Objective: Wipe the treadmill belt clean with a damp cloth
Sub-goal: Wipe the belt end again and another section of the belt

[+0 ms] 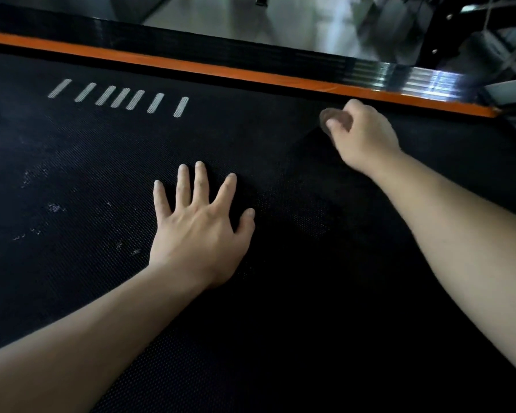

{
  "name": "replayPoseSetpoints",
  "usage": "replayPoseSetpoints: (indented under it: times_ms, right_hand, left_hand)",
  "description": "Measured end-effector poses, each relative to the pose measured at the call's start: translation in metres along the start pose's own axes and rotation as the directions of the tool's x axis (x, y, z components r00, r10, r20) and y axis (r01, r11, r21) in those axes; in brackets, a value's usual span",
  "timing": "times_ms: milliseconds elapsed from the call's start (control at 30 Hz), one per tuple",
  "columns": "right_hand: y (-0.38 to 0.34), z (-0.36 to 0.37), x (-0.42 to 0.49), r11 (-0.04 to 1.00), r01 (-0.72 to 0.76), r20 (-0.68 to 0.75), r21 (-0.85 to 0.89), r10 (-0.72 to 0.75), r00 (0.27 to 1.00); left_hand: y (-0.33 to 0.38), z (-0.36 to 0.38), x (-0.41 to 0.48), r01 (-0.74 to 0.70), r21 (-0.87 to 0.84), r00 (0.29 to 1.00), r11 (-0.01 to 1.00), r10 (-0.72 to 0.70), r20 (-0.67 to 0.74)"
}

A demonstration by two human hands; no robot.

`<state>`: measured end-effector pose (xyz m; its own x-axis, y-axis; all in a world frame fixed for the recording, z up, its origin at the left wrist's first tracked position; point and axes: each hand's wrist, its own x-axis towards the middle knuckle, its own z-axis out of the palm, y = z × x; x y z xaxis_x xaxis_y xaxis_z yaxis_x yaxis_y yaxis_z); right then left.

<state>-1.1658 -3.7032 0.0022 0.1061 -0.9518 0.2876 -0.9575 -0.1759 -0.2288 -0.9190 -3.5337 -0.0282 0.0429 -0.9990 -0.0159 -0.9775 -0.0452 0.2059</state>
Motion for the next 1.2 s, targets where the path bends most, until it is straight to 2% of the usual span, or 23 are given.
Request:
replayPoseSetpoints:
  times_ms: [67,167,200,233,267,300,367,400,467,567,633,667,767,800,867,967,1033,1100,1167,1200]
  right_hand:
    - [-0.015,0.003,-0.014,0.999,0.035,0.004,0.027,-0.035,0.999]
    - [-0.043,-0.002,-0.072,0.934,0.268,0.094,0.237,-0.297,0.95]
    - [-0.041,-0.005,-0.085,0.906,0.328,0.121,0.267,-0.369,0.921]
    - [-0.035,-0.007,-0.086,0.901,0.37,0.125,0.226,-0.404,0.906]
    - [-0.026,-0.009,-0.078,0.915,0.365,0.094,0.169,-0.384,0.919]
    - [-0.016,-0.009,-0.065,0.949,0.296,0.057,0.11,-0.303,0.951]
    - [-0.002,-0.01,-0.044,0.997,0.067,0.004,0.044,-0.067,0.998]
    - [-0.004,-0.011,-0.045,1.0,0.013,-0.018,0.018,-0.012,1.0]
    - [-0.026,-0.009,-0.07,0.998,0.041,-0.007,0.043,-0.041,0.999]
    - [-0.064,-0.019,-0.151,0.923,0.298,0.101,0.242,-0.33,0.939]
    - [-0.058,-0.027,-0.164,0.886,0.376,0.14,0.272,-0.423,0.895]
    - [-0.05,-0.027,-0.155,0.899,0.366,0.12,0.241,-0.402,0.908]
    - [-0.029,-0.026,-0.124,0.991,0.085,0.042,0.099,-0.09,0.995]
    - [-0.034,-0.025,-0.128,0.995,0.061,0.014,0.074,-0.062,0.998]
    - [-0.06,-0.026,-0.162,0.979,0.172,0.02,0.109,-0.175,0.984]
    - [-0.088,-0.043,-0.231,0.857,0.404,0.155,0.319,-0.468,0.87]
    - [-0.079,-0.049,-0.238,0.823,0.464,0.188,0.328,-0.538,0.822]
    - [-0.059,-0.048,-0.221,0.874,0.426,0.11,0.232,-0.459,0.882]
    - [-0.04,-0.048,-0.203,0.958,0.246,0.037,0.145,-0.253,0.967]
    - [-0.039,-0.049,-0.202,0.975,0.165,0.037,0.147,-0.172,0.984]
  left_hand:
    - [0.0,-0.001,0.0,0.006,-0.001,1.0,1.0,-0.006,0.012]
    - [0.001,-0.002,0.0,0.002,0.003,1.0,1.0,-0.002,0.016]
    - [0.001,-0.002,0.001,0.003,0.002,1.0,1.0,-0.003,0.016]
    - [0.001,-0.002,0.001,0.006,0.001,1.0,1.0,-0.006,0.017]
    - [0.001,-0.002,0.001,0.008,0.0,1.0,1.0,-0.008,0.019]
    - [0.001,-0.002,0.001,0.009,-0.003,1.0,1.0,-0.009,0.02]
    - [0.001,-0.002,0.0,0.009,-0.009,1.0,1.0,-0.009,0.018]
    - [0.001,-0.001,0.0,0.01,-0.012,1.0,1.0,-0.01,0.015]
    - [0.0,-0.001,0.0,0.01,-0.022,1.0,1.0,-0.01,0.013]
    - [0.0,-0.002,0.002,0.011,-0.026,1.0,1.0,-0.011,0.015]
    - [-0.001,-0.002,0.001,0.007,-0.038,1.0,0.999,-0.007,0.013]
    - [-0.001,-0.002,0.0,0.006,-0.049,1.0,0.999,-0.006,0.014]
    - [-0.002,-0.005,-0.004,-0.007,-0.102,1.0,0.995,0.009,0.016]
    - [-0.003,-0.007,-0.007,-0.009,-0.13,1.0,0.992,0.011,0.008]
    - [-0.006,-0.013,-0.017,-0.016,-0.188,1.0,0.982,0.017,0.002]
    - [-0.012,-0.019,-0.046,-0.002,-0.184,1.0,0.983,0.007,0.024]
    - [-0.01,-0.018,-0.069,0.048,-0.183,0.997,0.982,-0.036,0.071]
    - [-0.001,-0.011,-0.09,0.076,-0.13,0.991,0.989,-0.061,0.117]
    - [0.008,-0.004,-0.102,0.061,-0.057,0.991,0.997,-0.053,0.126]
    - [0.01,-0.002,-0.103,0.05,-0.043,0.992,0.998,-0.045,0.121]
